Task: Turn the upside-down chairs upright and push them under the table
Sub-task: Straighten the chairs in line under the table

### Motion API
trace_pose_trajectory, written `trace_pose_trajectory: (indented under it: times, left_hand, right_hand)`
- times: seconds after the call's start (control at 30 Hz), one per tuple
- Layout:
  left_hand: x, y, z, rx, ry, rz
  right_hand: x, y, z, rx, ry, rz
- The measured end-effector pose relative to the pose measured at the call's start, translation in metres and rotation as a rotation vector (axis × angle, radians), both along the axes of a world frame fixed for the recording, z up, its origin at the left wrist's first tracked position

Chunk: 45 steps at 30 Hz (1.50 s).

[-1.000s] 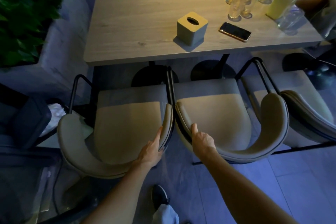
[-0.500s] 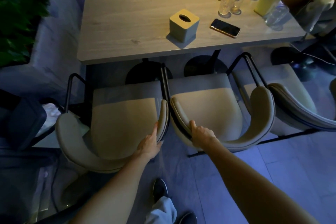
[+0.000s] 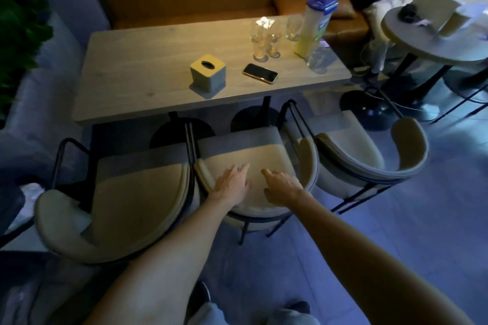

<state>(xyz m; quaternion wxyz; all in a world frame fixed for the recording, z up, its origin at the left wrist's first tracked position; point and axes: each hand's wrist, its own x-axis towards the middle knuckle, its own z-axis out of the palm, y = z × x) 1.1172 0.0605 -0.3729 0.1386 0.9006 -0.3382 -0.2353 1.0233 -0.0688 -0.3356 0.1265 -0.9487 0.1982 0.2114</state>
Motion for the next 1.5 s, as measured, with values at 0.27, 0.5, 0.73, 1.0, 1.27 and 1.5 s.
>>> trace_pose_trajectory:
  times: [0.27,0.5,0.73,1.0,1.27,1.5]
  left_hand:
    - [-0.094,-0.137,0.029,0.014,-0.012,-0.127]
    - [-0.126,-0.203,0.016,0.04,-0.05,-0.15]
    - [-0.119,-0.242,-0.032,0.123,0.079,0.02]
    - [-0.113,-0.297,-0.05,0.294,0.302,0.144]
    - [-0.104,-0.31,-0.077,0.243,0.271,0.292]
    - [-0.101,-0.294,-0.109,-0.002,0.141,0.271]
  right_hand:
    - [-0.093,-0.132,0.033,-0.015,-0.015,-0.059]
    - [-0.138,-0.217,0.002,0.0,0.024,-0.131]
    - [-0.133,-0.279,-0.033,0.044,0.085,-0.121]
    - [-0.097,-0.333,-0.056,0.05,0.128,-0.036]
    - [-0.077,-0.347,-0.097,0.134,0.118,-0.004]
    - [-0.081,-0.366,-0.147,0.104,0.073,-0.02]
